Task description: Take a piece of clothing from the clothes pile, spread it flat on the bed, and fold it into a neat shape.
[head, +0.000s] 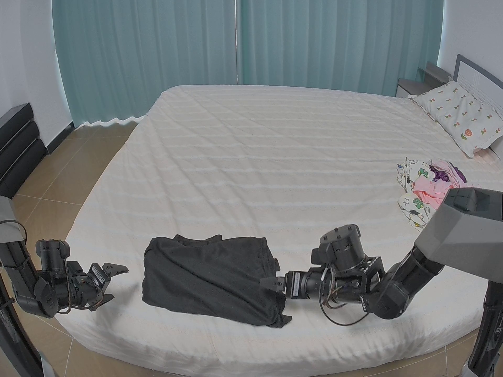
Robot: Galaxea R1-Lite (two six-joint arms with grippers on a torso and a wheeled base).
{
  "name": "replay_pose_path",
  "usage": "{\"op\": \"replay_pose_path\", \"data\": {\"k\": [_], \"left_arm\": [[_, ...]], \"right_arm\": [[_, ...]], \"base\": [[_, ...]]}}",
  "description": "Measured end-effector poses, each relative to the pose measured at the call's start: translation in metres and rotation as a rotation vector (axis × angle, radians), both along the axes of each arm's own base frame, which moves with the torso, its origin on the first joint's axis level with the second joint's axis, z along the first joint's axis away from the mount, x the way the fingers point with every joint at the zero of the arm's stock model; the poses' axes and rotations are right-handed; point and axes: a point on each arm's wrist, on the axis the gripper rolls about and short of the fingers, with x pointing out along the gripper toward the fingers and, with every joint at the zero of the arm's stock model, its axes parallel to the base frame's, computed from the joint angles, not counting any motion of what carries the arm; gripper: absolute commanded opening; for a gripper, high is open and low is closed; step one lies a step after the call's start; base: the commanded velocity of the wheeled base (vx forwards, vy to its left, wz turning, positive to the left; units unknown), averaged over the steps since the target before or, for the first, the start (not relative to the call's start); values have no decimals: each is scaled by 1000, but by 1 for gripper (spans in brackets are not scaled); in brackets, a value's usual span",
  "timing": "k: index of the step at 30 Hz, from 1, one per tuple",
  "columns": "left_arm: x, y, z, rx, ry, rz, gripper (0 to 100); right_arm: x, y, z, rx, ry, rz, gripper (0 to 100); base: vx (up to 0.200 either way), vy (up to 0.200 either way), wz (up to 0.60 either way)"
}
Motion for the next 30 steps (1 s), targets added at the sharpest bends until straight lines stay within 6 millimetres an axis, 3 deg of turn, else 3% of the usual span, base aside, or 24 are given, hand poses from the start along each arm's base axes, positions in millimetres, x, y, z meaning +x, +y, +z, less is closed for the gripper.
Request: {"op": "replay_pose_path", "data": {"k": [4, 16, 23, 29, 30], "left_arm": [[0, 0, 0, -2, 2, 1, 100], [0, -1, -3, -4, 13, -4, 100], [0, -3, -4, -3, 19, -7, 100], [0, -3, -5, -3, 21, -7, 100], [0, -3, -5, -3, 21, -8, 100]], "right_arm": [[24, 12, 6, 58, -39, -43, 100], [96, 50, -2, 122, -89, -157, 100], [122, 60, -18, 105, -100, -209, 100], [129, 59, -34, 93, -89, -222, 100], [130, 59, -34, 96, -91, -223, 0]], "base": [[0, 0, 0], [0, 0, 0], [0, 0, 0], [0, 0, 0], [0, 0, 0]]}}
